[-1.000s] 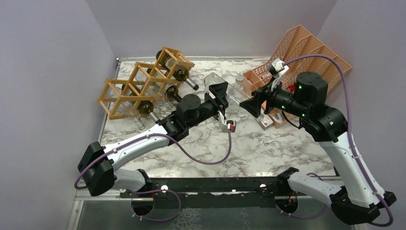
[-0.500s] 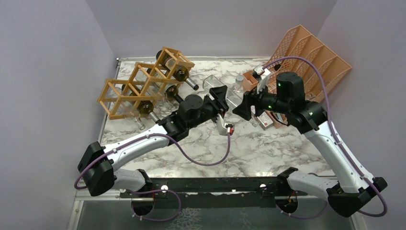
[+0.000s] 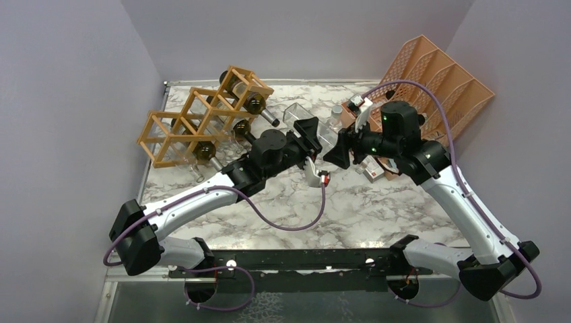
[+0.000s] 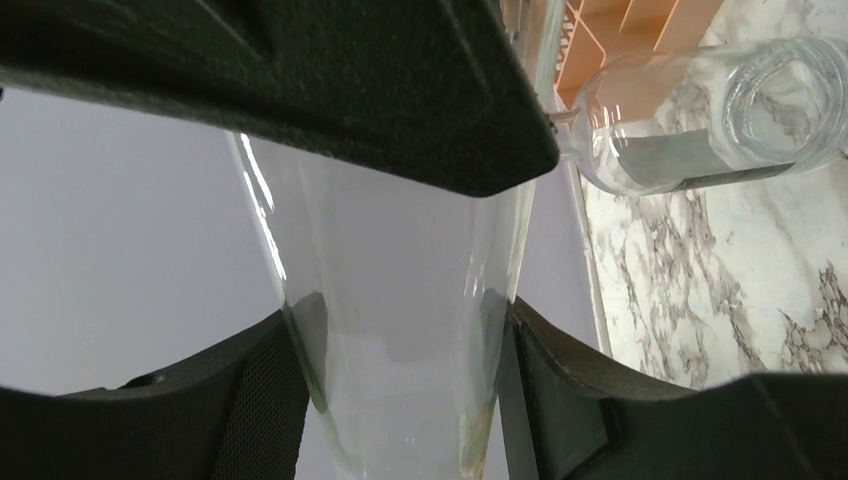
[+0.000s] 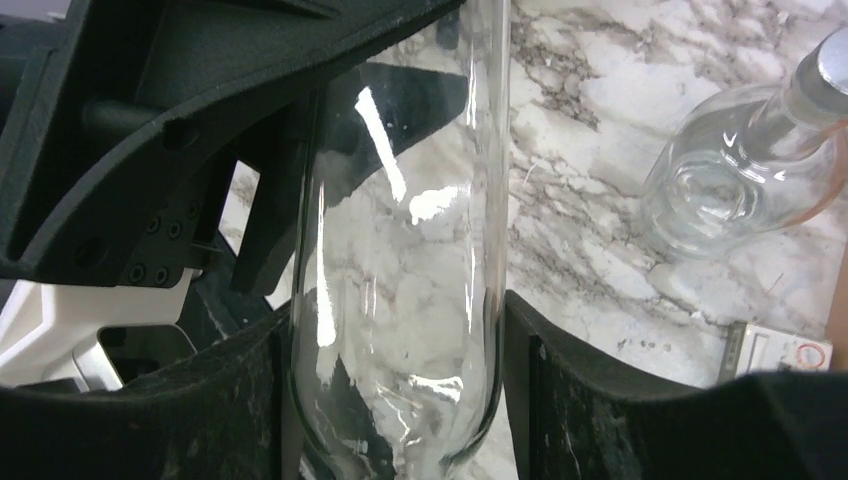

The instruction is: Put the wine bottle on the wine rack

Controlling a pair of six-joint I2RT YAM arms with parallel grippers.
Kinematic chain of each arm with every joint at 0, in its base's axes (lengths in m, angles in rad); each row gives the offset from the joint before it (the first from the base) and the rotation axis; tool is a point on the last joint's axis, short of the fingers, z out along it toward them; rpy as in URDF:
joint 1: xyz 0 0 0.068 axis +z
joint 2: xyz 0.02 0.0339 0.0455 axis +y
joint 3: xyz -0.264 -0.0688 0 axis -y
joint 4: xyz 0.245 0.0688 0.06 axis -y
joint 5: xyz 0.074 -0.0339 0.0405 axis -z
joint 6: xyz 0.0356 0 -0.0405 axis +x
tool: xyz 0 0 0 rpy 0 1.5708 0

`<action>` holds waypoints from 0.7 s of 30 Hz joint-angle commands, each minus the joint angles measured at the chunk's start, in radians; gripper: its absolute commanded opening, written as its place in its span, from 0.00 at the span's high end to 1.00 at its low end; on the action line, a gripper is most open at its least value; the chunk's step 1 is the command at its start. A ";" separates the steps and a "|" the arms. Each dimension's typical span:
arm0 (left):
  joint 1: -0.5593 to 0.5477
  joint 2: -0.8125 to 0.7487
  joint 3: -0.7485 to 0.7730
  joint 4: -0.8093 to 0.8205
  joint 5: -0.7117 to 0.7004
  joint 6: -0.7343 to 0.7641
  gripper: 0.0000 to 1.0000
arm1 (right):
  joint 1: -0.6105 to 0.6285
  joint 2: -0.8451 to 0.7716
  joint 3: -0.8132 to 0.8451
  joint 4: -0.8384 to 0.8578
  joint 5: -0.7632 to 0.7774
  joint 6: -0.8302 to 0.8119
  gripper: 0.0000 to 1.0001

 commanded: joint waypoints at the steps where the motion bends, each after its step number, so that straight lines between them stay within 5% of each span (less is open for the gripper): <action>1: 0.001 -0.026 0.065 0.059 -0.035 -0.050 1.00 | 0.005 0.011 0.003 0.052 0.011 0.024 0.50; 4: 0.001 -0.040 0.058 0.055 -0.038 -0.074 0.93 | 0.005 0.009 0.004 0.081 0.026 0.033 0.78; 6: 0.001 -0.054 0.043 0.064 -0.039 -0.089 0.78 | 0.005 0.007 0.008 0.099 0.035 0.041 0.90; 9: 0.001 -0.070 0.015 0.094 -0.040 -0.100 0.39 | 0.005 0.006 0.015 0.128 0.049 0.054 0.97; 14: 0.001 -0.085 0.029 0.074 -0.079 -0.144 0.08 | 0.005 0.007 0.027 0.210 0.079 0.089 0.99; 21: 0.001 -0.168 0.061 -0.075 -0.136 -0.308 0.03 | 0.005 0.082 0.070 0.327 0.102 0.124 0.99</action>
